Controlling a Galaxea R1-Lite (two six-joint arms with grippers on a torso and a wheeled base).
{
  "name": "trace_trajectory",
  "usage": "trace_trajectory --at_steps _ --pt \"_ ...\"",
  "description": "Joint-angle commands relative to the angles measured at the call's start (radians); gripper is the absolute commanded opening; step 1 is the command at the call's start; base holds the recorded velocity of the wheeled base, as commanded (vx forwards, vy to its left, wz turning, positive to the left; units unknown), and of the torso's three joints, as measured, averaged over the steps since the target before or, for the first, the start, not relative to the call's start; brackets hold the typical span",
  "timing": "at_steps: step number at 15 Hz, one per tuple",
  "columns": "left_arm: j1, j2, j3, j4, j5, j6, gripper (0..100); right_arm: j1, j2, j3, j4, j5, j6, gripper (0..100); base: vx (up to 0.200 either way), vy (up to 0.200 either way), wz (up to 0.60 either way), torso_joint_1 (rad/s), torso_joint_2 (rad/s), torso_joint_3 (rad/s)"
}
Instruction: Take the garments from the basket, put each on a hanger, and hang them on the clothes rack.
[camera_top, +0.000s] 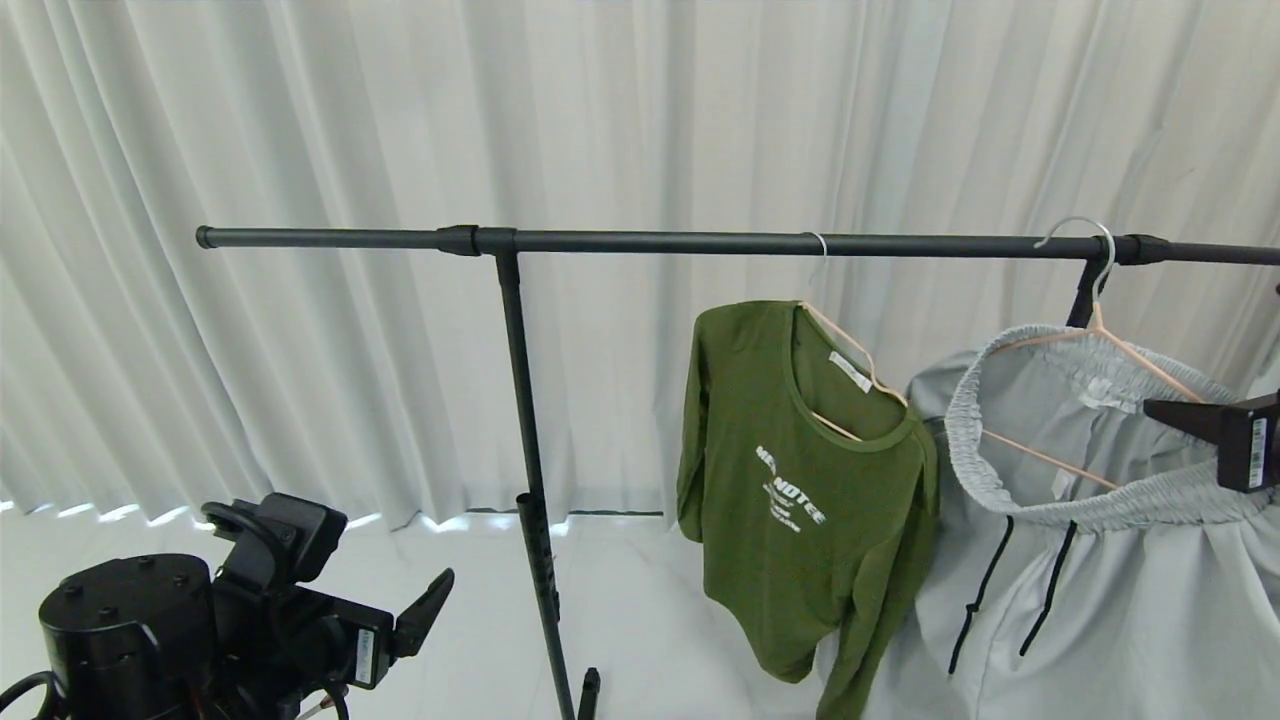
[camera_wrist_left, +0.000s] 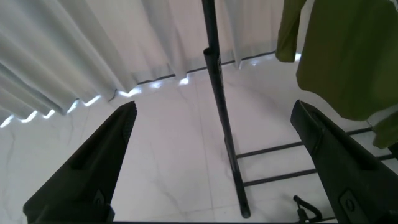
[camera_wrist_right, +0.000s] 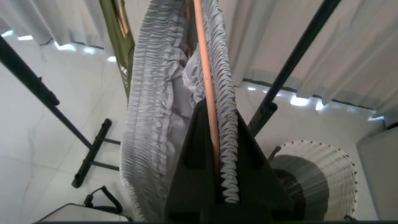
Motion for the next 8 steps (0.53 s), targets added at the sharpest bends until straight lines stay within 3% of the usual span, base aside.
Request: trace_trajectory --at_steps 1,3,8 --pt "-0.003 0.002 0.000 0.000 -0.001 0.001 100 -0.001 0.005 0.001 -0.001 0.002 0.001 0 0.000 0.000 0.00 0.000 0.00 0.000" --pt "-0.004 0.002 0.000 0.000 -0.001 0.001 100 -0.003 0.017 -0.001 -0.010 0.006 0.002 0 0.000 0.000 0.00 0.000 0.00 0.000" --pt "0.017 -0.008 -0.020 -0.005 0.027 0.000 100 -0.003 0.146 -0.016 -0.183 0.029 0.004 0 0.000 0.000 0.00 0.000 0.00 0.000"
